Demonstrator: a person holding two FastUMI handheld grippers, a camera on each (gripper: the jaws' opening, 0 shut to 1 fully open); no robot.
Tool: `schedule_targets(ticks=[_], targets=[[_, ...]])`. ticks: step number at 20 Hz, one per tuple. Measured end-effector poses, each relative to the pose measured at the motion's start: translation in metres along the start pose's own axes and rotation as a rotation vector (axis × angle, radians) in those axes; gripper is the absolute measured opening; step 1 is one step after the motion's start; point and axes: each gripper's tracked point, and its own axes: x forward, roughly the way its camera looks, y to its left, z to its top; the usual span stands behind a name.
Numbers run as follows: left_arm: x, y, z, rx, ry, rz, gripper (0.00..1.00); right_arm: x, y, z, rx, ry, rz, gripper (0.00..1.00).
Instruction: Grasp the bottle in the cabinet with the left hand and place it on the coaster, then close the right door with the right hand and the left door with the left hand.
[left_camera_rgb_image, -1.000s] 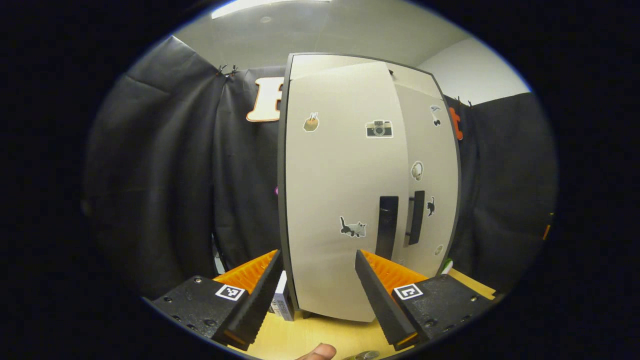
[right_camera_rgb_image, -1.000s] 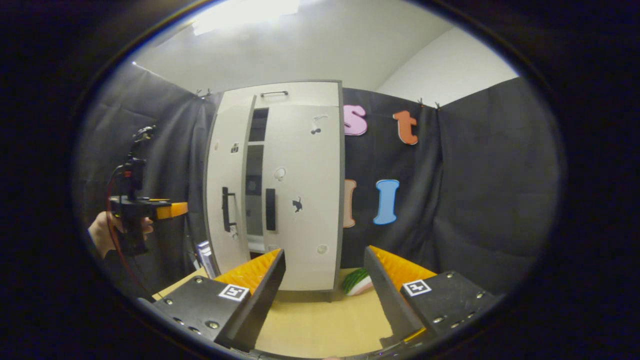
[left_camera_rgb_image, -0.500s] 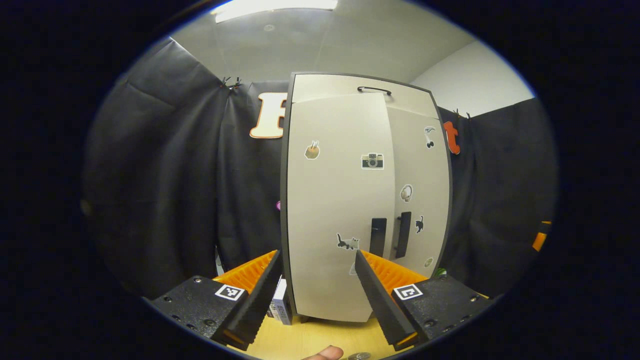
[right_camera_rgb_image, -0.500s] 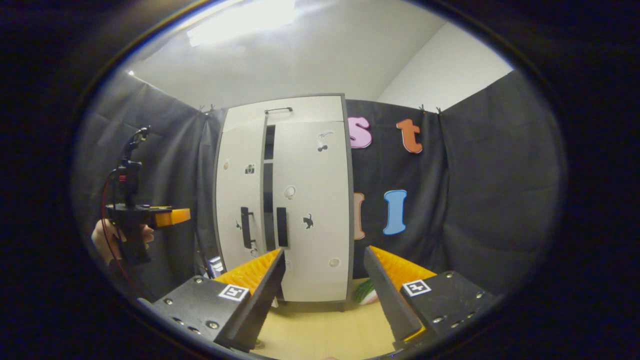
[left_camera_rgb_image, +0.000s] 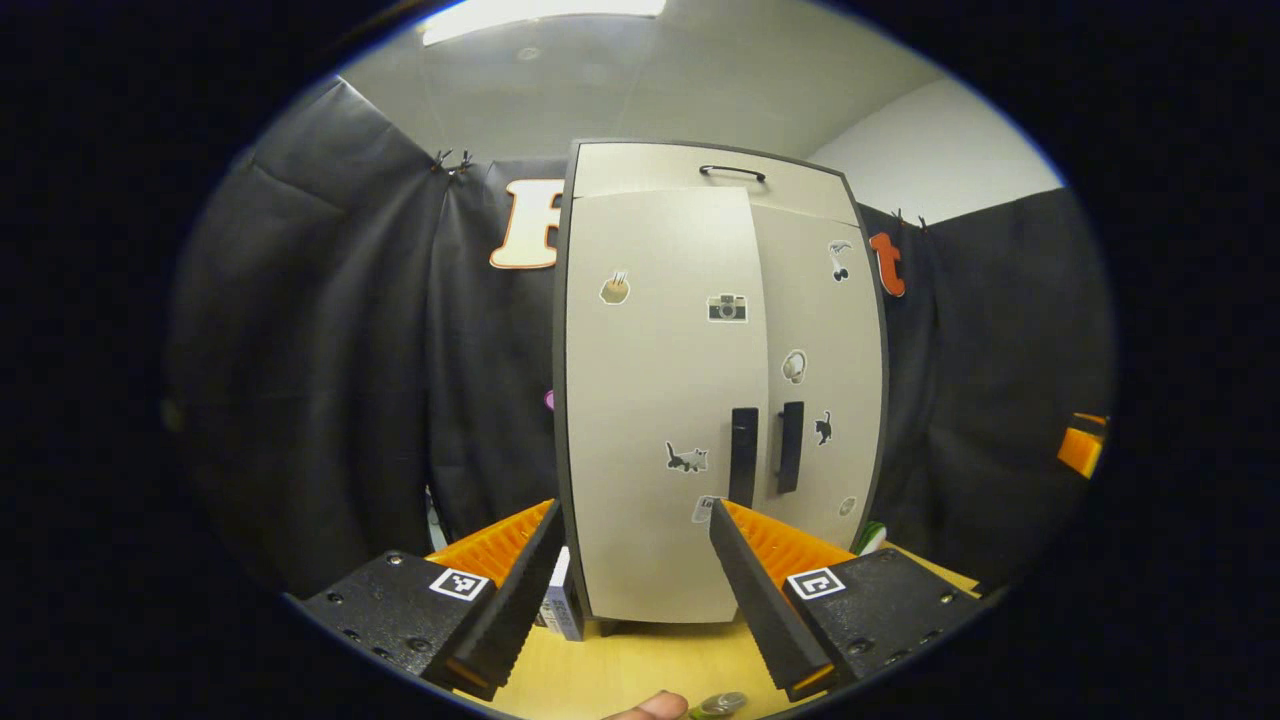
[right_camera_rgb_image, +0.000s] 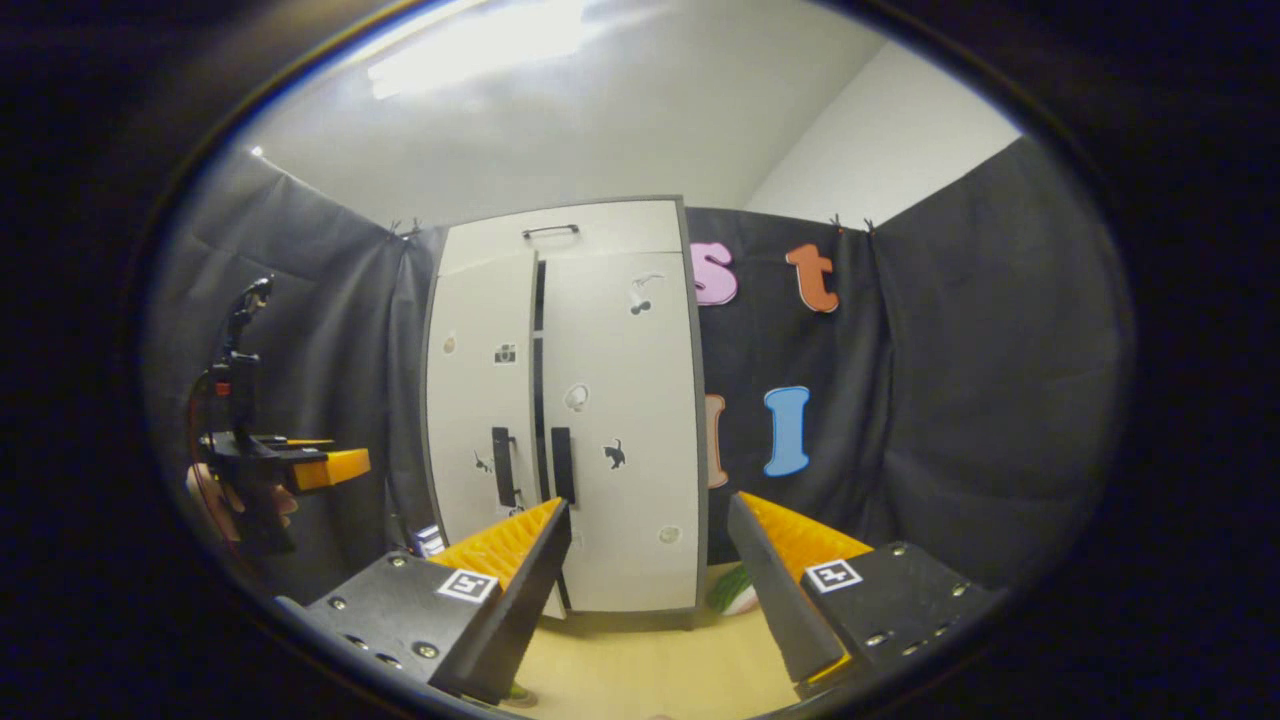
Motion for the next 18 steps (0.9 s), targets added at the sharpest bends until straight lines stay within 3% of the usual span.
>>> schedule_targets(ticks=[18], targets=[[0.030, 0.035, -0.011, -0.070, -0.039, -0.026, 0.93, 0.047, 0.042, -0.037, -0.044, 0.015, 0.020, 0.96]])
